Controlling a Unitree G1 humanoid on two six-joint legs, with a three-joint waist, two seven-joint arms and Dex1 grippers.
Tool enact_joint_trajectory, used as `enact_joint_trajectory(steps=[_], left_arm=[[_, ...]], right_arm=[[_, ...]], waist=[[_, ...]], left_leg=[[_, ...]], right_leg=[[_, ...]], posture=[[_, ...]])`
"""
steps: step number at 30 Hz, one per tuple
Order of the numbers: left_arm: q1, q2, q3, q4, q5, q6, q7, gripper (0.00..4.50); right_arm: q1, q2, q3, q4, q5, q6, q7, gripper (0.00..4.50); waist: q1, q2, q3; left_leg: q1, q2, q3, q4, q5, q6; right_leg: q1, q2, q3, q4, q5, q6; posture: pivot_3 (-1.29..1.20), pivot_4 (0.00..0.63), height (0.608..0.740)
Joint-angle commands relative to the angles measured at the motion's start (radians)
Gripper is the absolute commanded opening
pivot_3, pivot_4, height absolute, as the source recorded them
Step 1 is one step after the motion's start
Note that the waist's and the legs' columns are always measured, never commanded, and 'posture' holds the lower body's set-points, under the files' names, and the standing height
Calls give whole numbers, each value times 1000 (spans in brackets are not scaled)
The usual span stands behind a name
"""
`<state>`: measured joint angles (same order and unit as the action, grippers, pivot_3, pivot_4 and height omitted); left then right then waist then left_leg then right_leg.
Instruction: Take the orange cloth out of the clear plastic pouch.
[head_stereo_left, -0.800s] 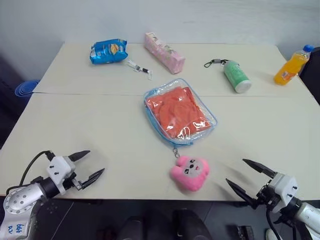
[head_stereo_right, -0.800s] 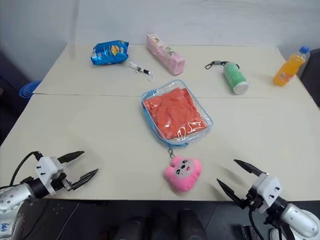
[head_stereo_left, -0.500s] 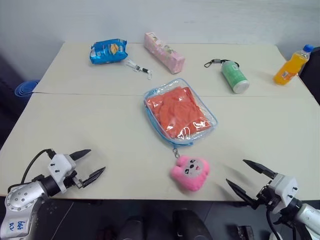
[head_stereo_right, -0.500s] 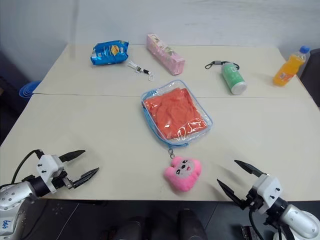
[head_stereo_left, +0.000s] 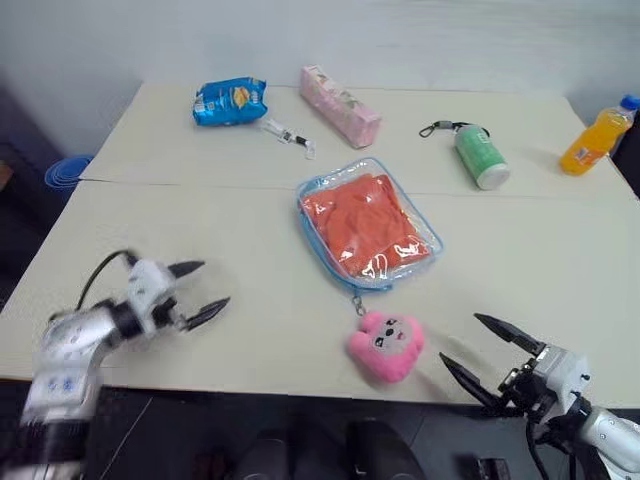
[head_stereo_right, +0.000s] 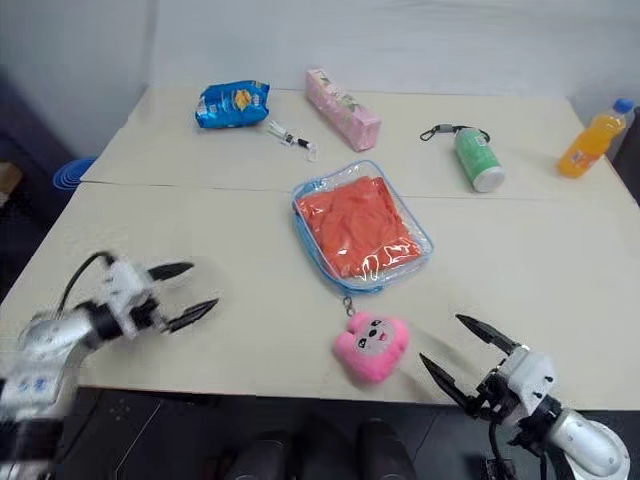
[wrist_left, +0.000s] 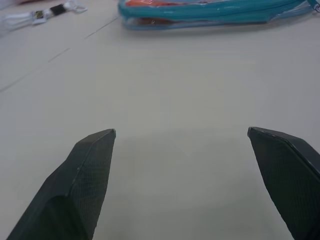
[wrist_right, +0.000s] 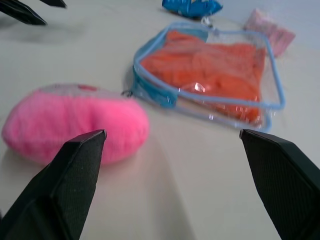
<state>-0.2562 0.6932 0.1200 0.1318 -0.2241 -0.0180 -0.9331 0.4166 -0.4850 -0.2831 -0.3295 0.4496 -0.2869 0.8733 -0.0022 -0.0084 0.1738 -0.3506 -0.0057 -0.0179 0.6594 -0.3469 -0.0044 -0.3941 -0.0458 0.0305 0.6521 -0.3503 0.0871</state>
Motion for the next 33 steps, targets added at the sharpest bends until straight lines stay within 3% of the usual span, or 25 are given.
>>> enact_joint_trajectory(steps=[1,4,9,16,19,31,33], left_arm=[[-245,-13,-149,222,169,-114,-17,4451],[-524,-100,-269,550,317,-295,46,4451],[-800,-214,-388,940,497,-468,230,4451],[-951,-287,-464,1138,629,-502,425,4451],[-966,-308,-463,1160,634,-520,410,3832],[-943,-328,-444,1159,605,-601,228,241],[-912,-314,-405,1148,558,-573,166,25]], right_arm=[[-20,23,-13,-91,74,-8,-30,4500],[-50,40,-10,-96,64,-40,-37,4500],[-86,69,3,-117,51,-38,-84,4500],[-42,120,29,-156,18,-54,-136,4500],[-19,138,41,-160,6,-71,-146,4500],[10,147,63,-145,-17,-95,-152,4500],[17,143,67,-151,-19,-92,-152,4500]], waist=[[1,0,0],[14,-2,0],[4,-3,0],[5,-4,1],[8,-4,1],[22,-5,1],[21,-4,1]], left_leg=[[0,0,0,1,0,-1],[-2,0,0,6,2,-4],[-4,-1,4,7,0,-1],[-19,0,5,11,2,-4],[-18,0,4,13,3,-4],[-19,0,5,19,2,-4],[-19,0,5,19,2,-4]], right_leg=[[0,0,0,1,0,0],[-1,2,-2,2,0,1],[-3,3,1,5,1,3],[-20,3,2,11,1,3],[-20,3,2,10,1,3],[-19,3,2,12,1,3],[-19,3,2,12,1,3]], posture=[[0,150,740],[0,150,740],[0,150,740],[0,150,740],[0,150,740],[0,150,740],[0,150,740]])
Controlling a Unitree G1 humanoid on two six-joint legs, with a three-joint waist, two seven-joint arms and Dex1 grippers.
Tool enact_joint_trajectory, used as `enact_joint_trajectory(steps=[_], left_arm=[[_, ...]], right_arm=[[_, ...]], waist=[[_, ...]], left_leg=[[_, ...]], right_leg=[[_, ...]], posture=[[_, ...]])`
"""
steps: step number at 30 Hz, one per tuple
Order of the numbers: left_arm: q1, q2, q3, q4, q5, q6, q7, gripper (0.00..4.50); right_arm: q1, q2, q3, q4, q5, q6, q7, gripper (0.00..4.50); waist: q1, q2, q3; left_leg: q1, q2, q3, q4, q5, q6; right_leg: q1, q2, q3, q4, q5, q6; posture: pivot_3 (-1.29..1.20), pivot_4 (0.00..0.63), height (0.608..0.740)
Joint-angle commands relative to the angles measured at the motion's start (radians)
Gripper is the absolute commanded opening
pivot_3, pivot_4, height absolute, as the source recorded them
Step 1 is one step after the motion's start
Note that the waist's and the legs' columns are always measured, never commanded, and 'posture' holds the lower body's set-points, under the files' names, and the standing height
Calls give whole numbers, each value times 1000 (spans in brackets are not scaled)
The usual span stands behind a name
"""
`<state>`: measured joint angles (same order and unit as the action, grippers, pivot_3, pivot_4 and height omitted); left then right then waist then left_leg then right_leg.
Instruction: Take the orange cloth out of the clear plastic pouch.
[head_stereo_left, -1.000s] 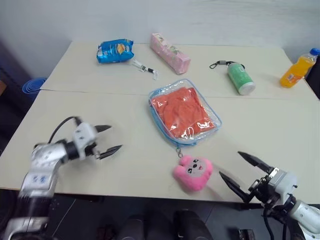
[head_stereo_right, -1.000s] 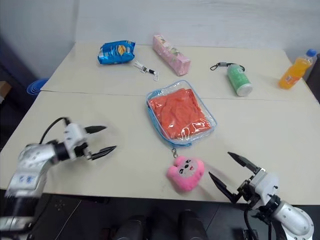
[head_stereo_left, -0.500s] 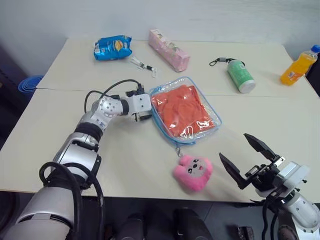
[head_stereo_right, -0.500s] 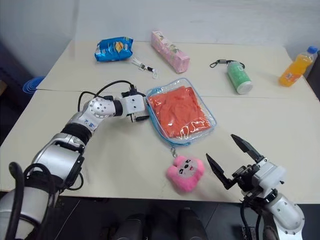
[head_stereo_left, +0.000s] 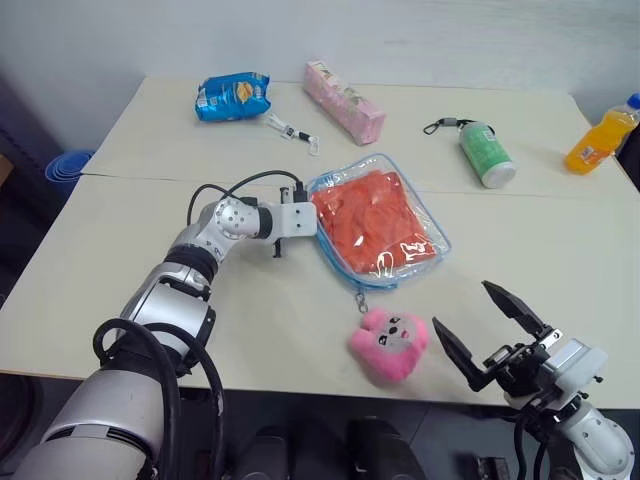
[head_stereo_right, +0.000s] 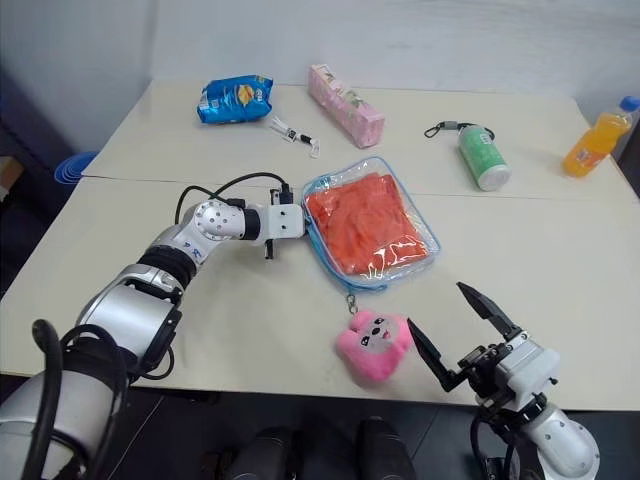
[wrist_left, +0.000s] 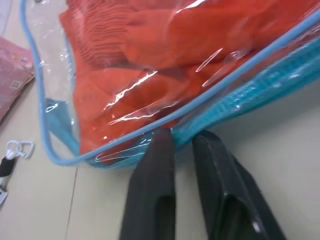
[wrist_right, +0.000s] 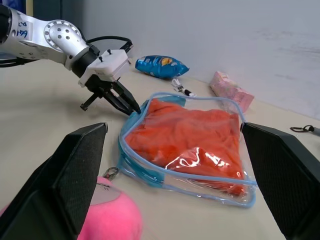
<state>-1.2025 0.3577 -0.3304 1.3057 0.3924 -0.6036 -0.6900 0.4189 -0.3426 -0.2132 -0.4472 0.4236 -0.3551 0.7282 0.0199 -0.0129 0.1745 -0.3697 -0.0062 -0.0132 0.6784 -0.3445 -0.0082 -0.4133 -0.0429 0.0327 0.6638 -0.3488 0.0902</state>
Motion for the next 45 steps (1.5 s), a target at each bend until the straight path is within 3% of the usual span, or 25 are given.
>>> enact_joint_trajectory(steps=[1,5,9,11,14,20,24,30,40,45], left_arm=[[53,28,75,-37,-95,42,-118,25],[182,64,167,-222,-246,234,-322,25],[471,121,223,-861,-408,804,-390,25],[606,141,232,-1169,-437,1048,-340,25],[689,91,260,-1431,-499,1366,-223,25],[696,-91,231,-1583,-505,1719,20,25],[665,-197,191,-1554,-510,1734,108,25],[640,-259,107,-1487,-520,1662,140,25],[677,-70,1,-1571,-559,1594,14,25],[690,-55,-4,-1600,-575,1602,34,25]], right_arm=[[20,-4,-1,-37,6,-23,-4,4500],[35,-27,-22,-45,26,-12,3,4500],[54,-74,-72,-43,61,0,23,4500],[65,-102,-108,-38,88,10,36,4500],[77,-136,-148,-29,113,20,57,4500],[92,-194,-218,-17,162,60,99,4500],[112,-218,-258,-18,190,94,123,4500],[168,-218,-313,-32,209,130,145,4500],[215,-177,-315,-74,184,142,131,4500],[224,-155,-296,-86,168,148,123,4500]], waist=[[-2,0,0],[-14,0,0],[-27,2,-1],[-30,3,-1],[-17,3,-1],[4,3,-2],[4,3,-2],[4,3,-2],[1,4,-2],[3,4,-2]], left_leg=[[0,0,0,0,0,0],[1,1,0,0,0,0],[1,1,-1,1,0,0],[1,2,-2,0,0,0],[1,2,-4,3,-1,0],[3,0,-4,5,-2,6],[2,0,-4,5,-2,5],[2,0,-4,5,0,2],[3,0,-4,4,1,0],[3,0,-4,4,1,0]], right_leg=[[0,0,0,0,0,0],[0,0,0,2,0,0],[0,-1,1,9,0,0],[0,-1,2,9,0,0],[2,-1,1,8,0,0],[6,-1,2,4,0,0],[5,0,2,4,0,0],[5,0,2,4,0,0],[5,0,3,3,0,0],[6,0,3,2,0,0]], posture=[[0,150,740],[0,150,740],[0,150,740],[0,150,740],[0,150,740],[0,150,740],[0,150,740],[0,150,740],[0,150,740],[0,150,740]])
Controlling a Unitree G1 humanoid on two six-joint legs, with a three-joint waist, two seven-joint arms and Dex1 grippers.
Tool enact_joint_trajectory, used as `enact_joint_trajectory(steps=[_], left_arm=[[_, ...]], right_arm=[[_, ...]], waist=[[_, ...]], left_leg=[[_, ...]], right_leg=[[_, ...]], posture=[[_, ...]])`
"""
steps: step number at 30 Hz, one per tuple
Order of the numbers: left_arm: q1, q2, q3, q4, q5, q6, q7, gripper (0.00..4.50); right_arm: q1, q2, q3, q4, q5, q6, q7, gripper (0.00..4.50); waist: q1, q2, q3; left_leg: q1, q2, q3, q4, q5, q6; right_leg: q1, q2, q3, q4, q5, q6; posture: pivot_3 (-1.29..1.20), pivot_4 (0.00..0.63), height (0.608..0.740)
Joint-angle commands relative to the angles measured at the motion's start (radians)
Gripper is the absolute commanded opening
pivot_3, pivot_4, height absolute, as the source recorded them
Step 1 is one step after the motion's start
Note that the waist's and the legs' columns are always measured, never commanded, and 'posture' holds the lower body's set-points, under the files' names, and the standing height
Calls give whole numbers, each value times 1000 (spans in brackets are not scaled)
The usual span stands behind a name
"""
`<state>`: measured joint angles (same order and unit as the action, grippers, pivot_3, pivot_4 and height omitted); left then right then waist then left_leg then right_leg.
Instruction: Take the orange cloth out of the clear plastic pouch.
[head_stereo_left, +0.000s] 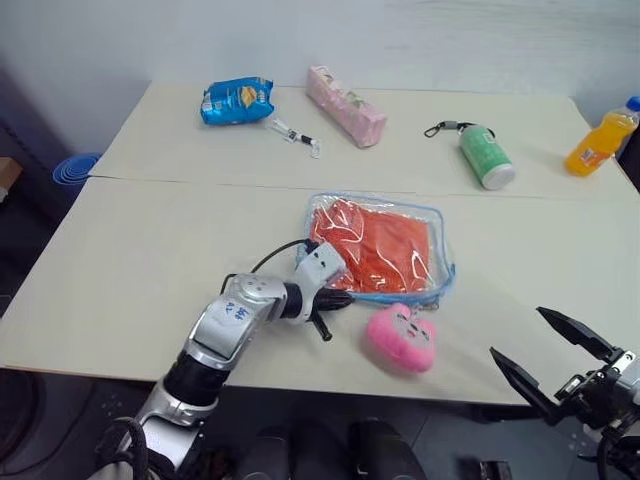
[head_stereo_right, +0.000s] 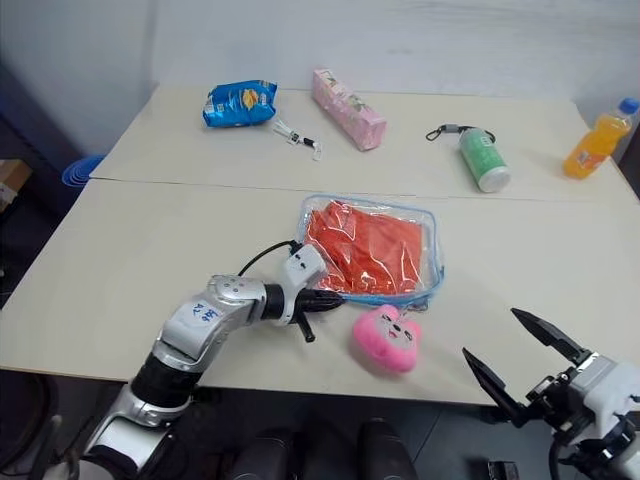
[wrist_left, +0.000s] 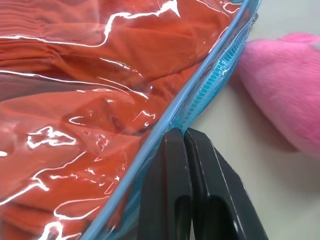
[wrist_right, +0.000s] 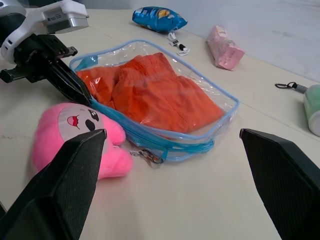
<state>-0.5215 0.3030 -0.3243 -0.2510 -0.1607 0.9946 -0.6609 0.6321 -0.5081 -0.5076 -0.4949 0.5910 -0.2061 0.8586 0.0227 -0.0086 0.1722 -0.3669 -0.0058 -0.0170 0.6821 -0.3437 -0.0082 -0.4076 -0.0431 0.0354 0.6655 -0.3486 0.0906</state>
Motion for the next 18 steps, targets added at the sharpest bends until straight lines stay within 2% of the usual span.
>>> enact_joint_trajectory(steps=[1,4,7,11,14,18], left_arm=[[10,-3,-12,-45,-22,6,10,25],[6,-28,-18,-34,-25,3,29,25],[3,-38,-17,-26,-30,-5,35,613],[-2,-39,33,-42,-84,-32,-1,1787],[6,11,77,-51,-135,-71,-66,2658],[36,156,176,-9,-230,-269,-307,2658]], right_arm=[[11,11,-2,-38,0,0,-5,4500],[1,11,1,-32,-5,8,-2,4500],[-6,7,2,-30,-4,18,-1,4500],[-10,-5,-19,-25,19,46,5,4500],[2,-25,-45,-36,48,74,27,4500],[74,-89,-104,-28,115,136,124,4500]], waist=[[1,0,0],[1,0,0],[1,0,0],[1,0,0],[-3,0,0],[-6,1,0]], left_leg=[[0,0,0,0,0,0],[0,0,0,0,0,0],[0,0,0,0,0,0],[0,0,0,0,0,0],[0,0,0,0,0,0],[0,0,0,-1,0,0]], right_leg=[[0,0,0,0,0,0],[0,0,0,-1,0,0],[0,0,0,-1,0,0],[0,0,0,0,0,0],[0,0,0,0,0,0],[0,1,0,0,0,0]], posture=[[0,150,740],[0,150,740],[0,150,740],[0,150,740],[0,150,740],[0,150,740]])
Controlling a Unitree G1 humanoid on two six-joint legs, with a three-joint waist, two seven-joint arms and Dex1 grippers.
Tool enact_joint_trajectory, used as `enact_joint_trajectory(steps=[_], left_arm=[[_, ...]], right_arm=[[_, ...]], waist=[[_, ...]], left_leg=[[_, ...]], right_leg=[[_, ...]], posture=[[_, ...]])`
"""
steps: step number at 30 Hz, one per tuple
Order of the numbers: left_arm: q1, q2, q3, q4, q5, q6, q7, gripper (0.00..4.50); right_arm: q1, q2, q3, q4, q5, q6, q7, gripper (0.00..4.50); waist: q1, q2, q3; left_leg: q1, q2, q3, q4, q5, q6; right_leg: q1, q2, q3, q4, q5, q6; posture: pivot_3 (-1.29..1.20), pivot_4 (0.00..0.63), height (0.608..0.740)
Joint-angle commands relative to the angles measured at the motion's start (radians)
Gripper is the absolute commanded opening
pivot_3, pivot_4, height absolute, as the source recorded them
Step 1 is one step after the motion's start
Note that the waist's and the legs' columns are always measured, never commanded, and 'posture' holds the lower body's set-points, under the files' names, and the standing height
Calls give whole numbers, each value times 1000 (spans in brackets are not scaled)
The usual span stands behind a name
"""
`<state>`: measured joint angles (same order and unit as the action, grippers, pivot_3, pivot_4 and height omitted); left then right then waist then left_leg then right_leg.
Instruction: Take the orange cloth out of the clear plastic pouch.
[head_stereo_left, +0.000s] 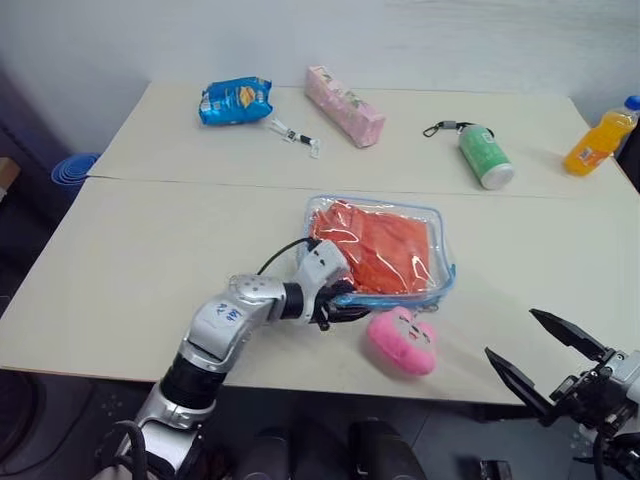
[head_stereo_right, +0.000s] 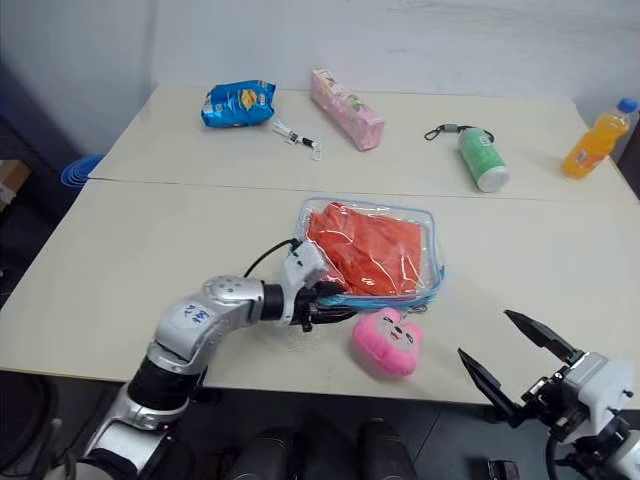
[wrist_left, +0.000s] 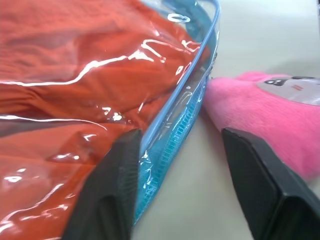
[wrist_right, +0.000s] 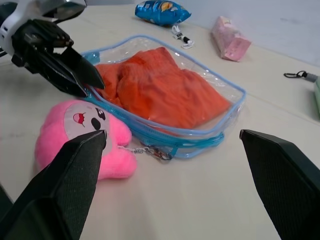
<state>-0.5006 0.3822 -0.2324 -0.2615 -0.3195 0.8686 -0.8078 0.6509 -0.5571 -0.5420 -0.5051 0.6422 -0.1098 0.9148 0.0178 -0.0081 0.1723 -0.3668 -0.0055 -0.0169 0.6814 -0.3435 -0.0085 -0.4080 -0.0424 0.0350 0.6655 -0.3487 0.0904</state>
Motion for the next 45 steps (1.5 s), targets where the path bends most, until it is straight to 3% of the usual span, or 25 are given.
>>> enact_joint_trajectory(steps=[1,5,7,9,10,17,21,26,30,34,42,45], left_arm=[[21,109,105,28,-91,-209,-231,2658],[47,185,189,190,-92,-562,-438,3183],[72,214,232,277,-99,-711,-529,3789],[98,264,251,340,-102,-771,-609,4375],[112,303,259,371,-124,-744,-666,4441],[182,353,302,399,-148,-757,-699,4441],[217,317,299,306,-172,-731,-654,4441],[258,287,273,233,-166,-707,-606,4441],[270,286,261,210,-168,-700,-592,4441],[267,283,253,207,-162,-702,-580,4500],[255,267,236,219,-151,-716,-564,4500],[253,263,230,225,-148,-720,-558,4500]], right_arm=[[65,-50,-79,4,41,17,100,4500],[66,-59,-104,70,21,-5,152,4500],[52,-59,-99,94,-16,-40,173,4500],[49,-62,-85,96,-36,-59,197,4500],[53,-66,-74,99,-49,-69,218,4500],[44,-85,-63,159,-38,-45,288,4500],[27,-113,36,4,-37,76,235,4500],[-144,-156,259,-153,-141,386,-38,4500],[-256,-155,351,-128,-211,440,-102,4500],[-352,-138,427,-91,-218,415,-72,3612],[-501,-79,539,-45,-218,392,-59,871],[-518,-63,555,-40,-203,381,-46,871]], waist=[[0,0,0],[2,1,0],[2,1,0],[1,1,0],[-1,1,0],[-16,1,0],[-19,1,0],[-31,1,0],[-20,1,0],[-19,0,0],[-23,0,1],[-22,0,1]], left_leg=[[0,0,0,0,0,0],[3,0,0,-1,0,1],[12,0,0,-4,-3,5],[15,0,0,-6,-5,9],[15,0,0,-7,-5,9],[15,0,-1,-12,-5,9],[15,0,-1,-13,-5,9],[16,1,-1,-14,-4,6],[15,1,-1,-14,-4,6],[14,0,-2,-14,-4,6],[14,0,-2,-14,-4,6],[14,0,-2,-14,-4,6]], right_leg=[[0,0,0,0,0,0],[5,-1,-1,-5,0,-1],[15,-1,-1,-9,-1,-1],[17,-2,-1,-10,-1,-2],[17,-2,-1,-10,-1,-2],[16,-3,-2,-11,-1,-2],[16,-4,-2,-11,-1,-2],[14,-3,-2,-9,-1,-2],[13,-3,-2,-9,-1,-3],[13,-3,-3,-10,-1,-3],[13,-2,-3,-9,-1,-3],[13,-2,-3,-9,-1,-3]], posture=[[0,150,740],[0,150,740],[0,150,740],[0,150,740],[0,150,740],[0,150,740],[0,150,740],[0,150,740],[0,150,740],[0,150,740],[0,150,740],[0,150,740]])
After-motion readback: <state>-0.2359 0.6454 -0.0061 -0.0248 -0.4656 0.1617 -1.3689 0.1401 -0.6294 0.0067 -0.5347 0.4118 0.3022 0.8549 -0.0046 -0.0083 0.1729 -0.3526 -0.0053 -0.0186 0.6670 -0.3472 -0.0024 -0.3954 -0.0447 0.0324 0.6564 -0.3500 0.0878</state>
